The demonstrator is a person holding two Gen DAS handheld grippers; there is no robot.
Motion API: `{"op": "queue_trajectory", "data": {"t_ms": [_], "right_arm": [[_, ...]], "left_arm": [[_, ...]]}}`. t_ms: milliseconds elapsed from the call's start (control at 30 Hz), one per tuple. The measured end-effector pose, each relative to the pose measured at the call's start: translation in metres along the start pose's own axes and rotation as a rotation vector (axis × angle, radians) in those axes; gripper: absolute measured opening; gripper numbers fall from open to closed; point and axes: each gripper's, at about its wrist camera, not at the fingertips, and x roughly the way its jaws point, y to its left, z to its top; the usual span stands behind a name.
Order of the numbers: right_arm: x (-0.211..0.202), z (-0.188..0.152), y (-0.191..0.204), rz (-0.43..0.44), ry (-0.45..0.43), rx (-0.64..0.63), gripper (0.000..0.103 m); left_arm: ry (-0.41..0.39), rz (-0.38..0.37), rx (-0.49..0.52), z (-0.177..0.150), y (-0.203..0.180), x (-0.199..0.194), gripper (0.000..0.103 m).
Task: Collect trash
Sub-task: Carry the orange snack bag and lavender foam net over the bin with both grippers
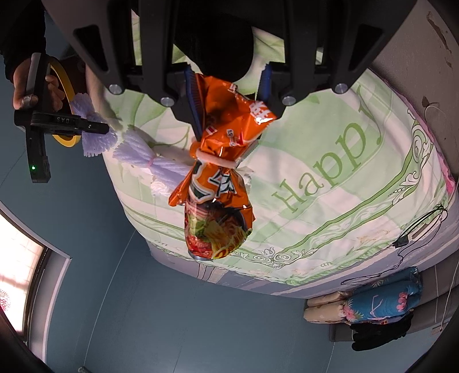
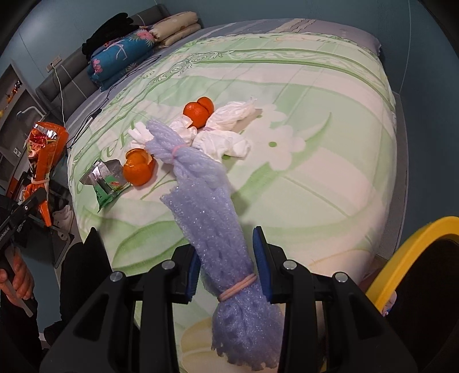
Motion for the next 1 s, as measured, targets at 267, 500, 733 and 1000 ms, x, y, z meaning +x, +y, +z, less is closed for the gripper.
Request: {"op": "queue_trajectory", "data": {"t_ms": [267, 500, 733, 1000], "right_arm": [[-0.038, -0.004, -0.006, -0.050, -0.084, -0.021, 0.025], [-0.096, -0.004, -0.005, -0.025, -0.209, -0.025, 0.025], [-0.155, -0.007, -0.010, -0.019, -0.335, -0.022, 0.025], [-0.204, -0.020, -0.032, -0.050, -0.467, 0.028, 0.025]], "left_arm": [[-0.025, -0.015, 0.041, 0.005, -0.023, -0.007, 0.031], [-0.076, -0.045, 0.097, 0.012, -0.059, -0.025, 0.031], [-0.124, -0.104, 0.153, 0.019, -0.107, -0.049, 0.031], [-0.188, -0.194, 0.214, 0.025, -0.164, -0.070, 0.031]]}}
